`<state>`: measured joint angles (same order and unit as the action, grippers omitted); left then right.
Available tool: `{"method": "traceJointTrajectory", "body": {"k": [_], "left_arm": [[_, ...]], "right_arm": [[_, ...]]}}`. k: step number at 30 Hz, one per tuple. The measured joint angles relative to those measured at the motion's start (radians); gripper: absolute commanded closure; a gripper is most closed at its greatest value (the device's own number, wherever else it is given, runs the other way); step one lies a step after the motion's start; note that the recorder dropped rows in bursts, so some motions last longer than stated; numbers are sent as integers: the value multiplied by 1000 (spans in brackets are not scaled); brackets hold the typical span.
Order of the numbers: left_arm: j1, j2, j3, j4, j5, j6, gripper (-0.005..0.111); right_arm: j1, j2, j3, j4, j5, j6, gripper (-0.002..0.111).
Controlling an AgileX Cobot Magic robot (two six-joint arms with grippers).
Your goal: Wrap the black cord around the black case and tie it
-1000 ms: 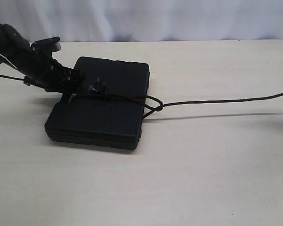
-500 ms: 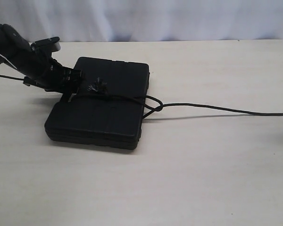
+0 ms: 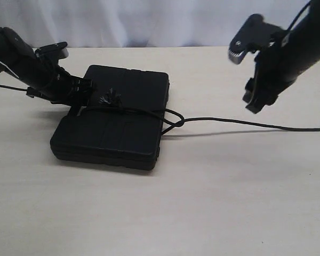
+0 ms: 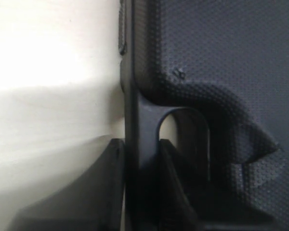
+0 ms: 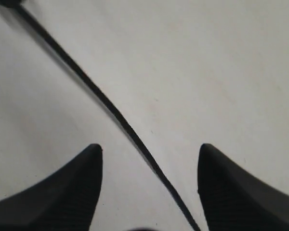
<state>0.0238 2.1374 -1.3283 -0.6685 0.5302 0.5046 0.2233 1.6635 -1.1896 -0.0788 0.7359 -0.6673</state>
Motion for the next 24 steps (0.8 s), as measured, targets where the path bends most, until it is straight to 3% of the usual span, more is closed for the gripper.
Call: {"method": "traceJointTrajectory", "body": {"k": [7, 21, 24], "left_arm": [[0, 0, 0, 0, 2, 1, 107], [0, 0, 0, 0, 2, 1, 107], [0, 0, 0, 0, 2, 1, 107]], "right_arm": [[147, 107, 0, -24, -96, -191, 54], [161, 282, 0, -25, -266, -204, 55], [161, 299, 0, 15, -300, -204, 66]]}}
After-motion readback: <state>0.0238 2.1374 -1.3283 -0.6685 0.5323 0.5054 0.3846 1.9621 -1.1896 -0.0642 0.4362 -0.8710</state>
